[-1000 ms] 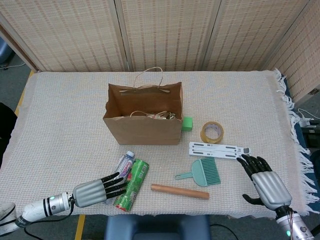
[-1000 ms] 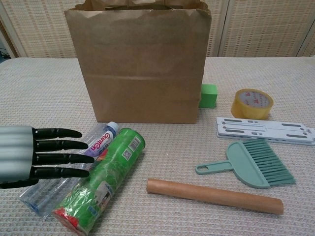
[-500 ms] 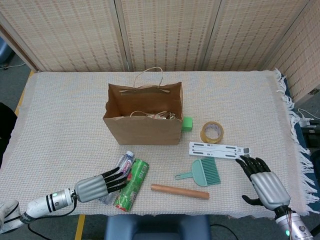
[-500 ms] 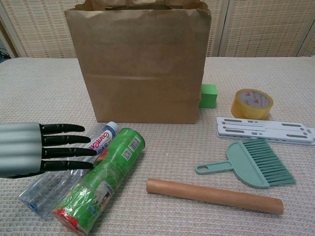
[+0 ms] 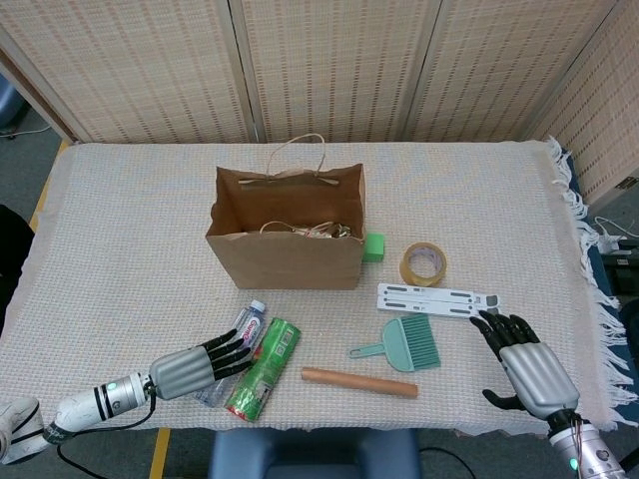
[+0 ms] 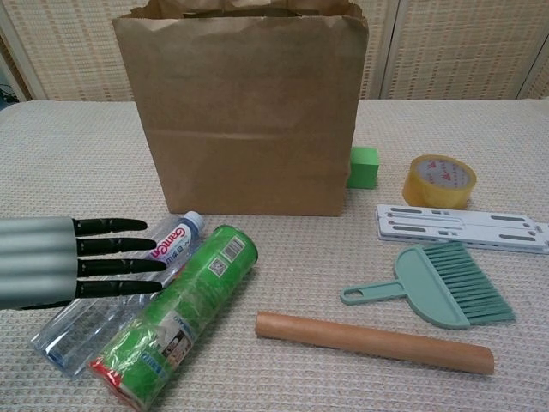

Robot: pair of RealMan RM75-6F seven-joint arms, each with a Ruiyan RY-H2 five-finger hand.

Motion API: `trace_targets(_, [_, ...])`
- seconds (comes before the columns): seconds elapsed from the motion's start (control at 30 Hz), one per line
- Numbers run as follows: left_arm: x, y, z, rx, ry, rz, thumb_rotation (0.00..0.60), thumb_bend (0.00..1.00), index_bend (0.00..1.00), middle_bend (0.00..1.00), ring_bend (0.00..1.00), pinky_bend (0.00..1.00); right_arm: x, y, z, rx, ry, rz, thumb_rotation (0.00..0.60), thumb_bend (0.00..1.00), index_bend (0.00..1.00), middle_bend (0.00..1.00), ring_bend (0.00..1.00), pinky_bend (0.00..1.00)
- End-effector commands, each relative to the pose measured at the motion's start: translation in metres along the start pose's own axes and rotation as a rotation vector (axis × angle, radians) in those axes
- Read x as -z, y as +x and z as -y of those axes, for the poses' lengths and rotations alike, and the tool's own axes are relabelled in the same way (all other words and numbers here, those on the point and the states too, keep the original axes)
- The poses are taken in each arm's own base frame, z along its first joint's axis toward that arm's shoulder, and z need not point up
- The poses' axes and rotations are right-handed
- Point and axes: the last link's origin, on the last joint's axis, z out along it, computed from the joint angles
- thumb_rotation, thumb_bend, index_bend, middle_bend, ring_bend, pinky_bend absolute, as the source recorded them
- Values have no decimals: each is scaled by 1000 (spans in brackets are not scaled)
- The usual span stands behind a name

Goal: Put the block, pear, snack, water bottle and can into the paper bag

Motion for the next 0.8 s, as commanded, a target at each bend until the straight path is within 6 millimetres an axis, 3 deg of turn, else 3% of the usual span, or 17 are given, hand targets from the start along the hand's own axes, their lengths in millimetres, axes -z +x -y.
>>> trace_targets(0.03, [-2,-1,2,-34,-5,14,600,379,0,0,0,53,0,0,0,-1,0,1,600,96,0,0,0,0])
trace_targets(0.33, [-12,-2,5,-85,-25,22,600,383,10,0,0,47,-1,0,0,-2,-2,5,600,95,0,0,0,0])
trace_targets(0.6, [-15,-11,3,-113,-41,62,600,408,156,1,0,65,0,1,0,-7,-2,3,600,96,0,0,0,0])
trace_targets(0.7, [-14,-12,2,-116,-52,62,600,480,272,80,34,161,0,1,0,-7,-1,4,600,96,0,0,0,0])
trace_targets(0.8, [-13,-11,3,-115,-58,50,600,551,434,262,212,397,-1,1,0,-8,0,4,600,95,0,0,0,0])
